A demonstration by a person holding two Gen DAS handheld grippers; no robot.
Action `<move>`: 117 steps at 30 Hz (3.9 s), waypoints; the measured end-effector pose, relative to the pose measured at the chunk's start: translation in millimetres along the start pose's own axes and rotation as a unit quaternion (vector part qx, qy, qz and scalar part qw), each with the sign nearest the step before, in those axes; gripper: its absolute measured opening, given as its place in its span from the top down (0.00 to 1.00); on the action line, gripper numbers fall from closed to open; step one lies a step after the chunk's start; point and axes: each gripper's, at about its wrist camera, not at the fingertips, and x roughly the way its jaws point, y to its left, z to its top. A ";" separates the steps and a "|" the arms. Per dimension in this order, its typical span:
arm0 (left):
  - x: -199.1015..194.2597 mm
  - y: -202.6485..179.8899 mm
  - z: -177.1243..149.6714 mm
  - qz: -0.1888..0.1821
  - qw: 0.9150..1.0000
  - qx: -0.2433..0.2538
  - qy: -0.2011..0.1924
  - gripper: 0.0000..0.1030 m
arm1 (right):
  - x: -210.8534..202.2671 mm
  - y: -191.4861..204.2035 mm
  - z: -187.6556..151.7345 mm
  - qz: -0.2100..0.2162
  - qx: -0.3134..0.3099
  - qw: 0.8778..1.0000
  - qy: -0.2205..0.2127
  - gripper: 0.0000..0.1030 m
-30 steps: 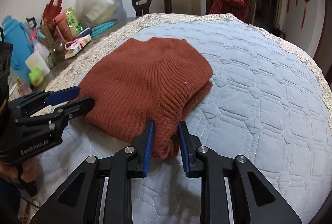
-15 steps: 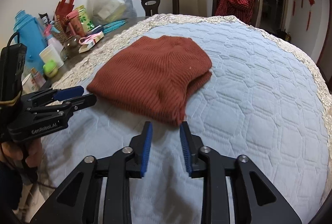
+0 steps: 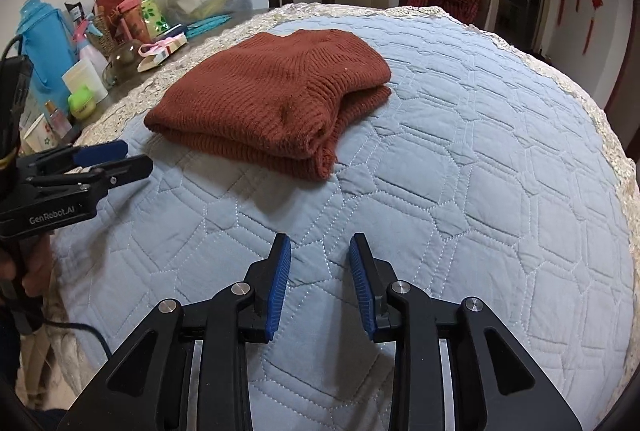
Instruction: Fold small clothes
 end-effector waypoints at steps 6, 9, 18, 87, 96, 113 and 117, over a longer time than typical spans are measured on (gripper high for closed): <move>-1.0 -4.9 -4.2 0.004 1.000 0.017 -0.003 0.33 | 0.8 5.9 -1.6 0.000 -0.014 1.000 -0.002 0.58; -1.1 -7.1 -5.2 0.007 1.000 0.022 -0.004 0.32 | 0.5 5.5 -2.5 0.002 -0.014 1.000 -0.002 0.57; 0.5 -8.3 -5.3 0.003 1.000 0.028 -0.002 0.26 | 0.4 4.7 -2.5 0.006 -0.012 1.000 -0.002 0.56; 1.6 -1.6 -6.4 0.015 1.000 0.024 0.000 0.19 | 0.6 7.0 -2.9 0.008 -0.009 1.000 -0.003 0.54; 1.4 -1.9 -7.0 0.015 1.000 0.023 0.000 0.19 | 0.7 6.0 -3.0 0.009 -0.008 1.000 -0.003 0.54; 1.0 -2.1 -7.4 0.015 1.000 0.022 0.001 0.19 | 0.9 9.3 -2.5 0.014 -0.004 1.000 -0.004 0.53; 1.0 -2.0 -7.5 0.016 1.000 0.023 0.001 0.19 | 0.9 9.9 -2.4 0.015 -0.003 1.000 -0.004 0.53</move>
